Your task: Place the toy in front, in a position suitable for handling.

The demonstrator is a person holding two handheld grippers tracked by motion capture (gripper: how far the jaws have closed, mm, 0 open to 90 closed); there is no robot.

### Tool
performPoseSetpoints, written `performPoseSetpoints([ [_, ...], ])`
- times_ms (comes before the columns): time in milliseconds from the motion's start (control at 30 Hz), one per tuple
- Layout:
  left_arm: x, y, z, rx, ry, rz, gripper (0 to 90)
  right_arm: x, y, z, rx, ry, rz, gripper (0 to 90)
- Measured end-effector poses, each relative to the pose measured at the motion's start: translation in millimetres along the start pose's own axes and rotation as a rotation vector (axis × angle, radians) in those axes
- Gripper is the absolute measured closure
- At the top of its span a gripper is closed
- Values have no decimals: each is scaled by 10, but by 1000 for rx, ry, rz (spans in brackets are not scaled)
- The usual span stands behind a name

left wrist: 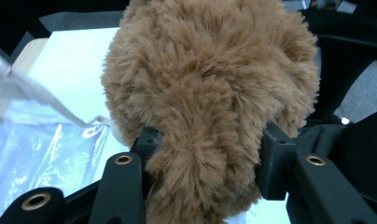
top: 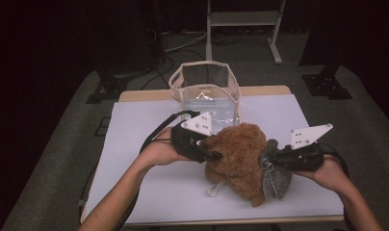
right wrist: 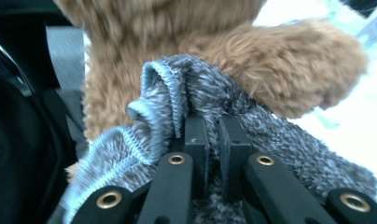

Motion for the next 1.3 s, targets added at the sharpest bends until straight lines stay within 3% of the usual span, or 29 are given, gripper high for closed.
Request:
performPoseSetpoints([
  [200, -141, 40, 46, 6, 27, 8, 524, -285, -213, -78, 11, -72, 15, 832],
  [400, -164, 82, 75, 13, 32, 17, 520, -181, -245, -89, -7, -43, 4, 832],
  [533, -211, 133, 82, 22, 39, 15, 507, -220, -427, -159, 10, -53, 30, 831],
  [733, -349, 232, 96, 31, 47, 17, 507, -596, -721, -327, 29, -137, 67, 831],
  [867, -421, 275, 108, 33, 63, 17, 507, -843, -728, -373, 40, -187, 44, 831],
  [933, -417, 283, 97, 28, 53, 11, 508, -810, -676, -311, 34, -171, 34, 830],
  [1067, -352, 258, 60, 30, 29, 11, 507, -550, -607, -184, 17, -101, 72, 830],
  [1167, -311, 236, 22, 34, 14, 18, 507, -360, -519, -132, 16, -57, 40, 829],
  [1300, -328, 214, -6, 9, -4, 35, 528, -315, -487, -105, 25, -35, 35, 829],
])
Point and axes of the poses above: each handheld gripper's, and its own axes: y roughly forward along the jaws, x roughly out of its underside, z roughly to its right, the point moved 3 cm from there along y, roughly forward along the jaws, and after that the axes turned 14 degrees about -x, right-handed, at the moved point
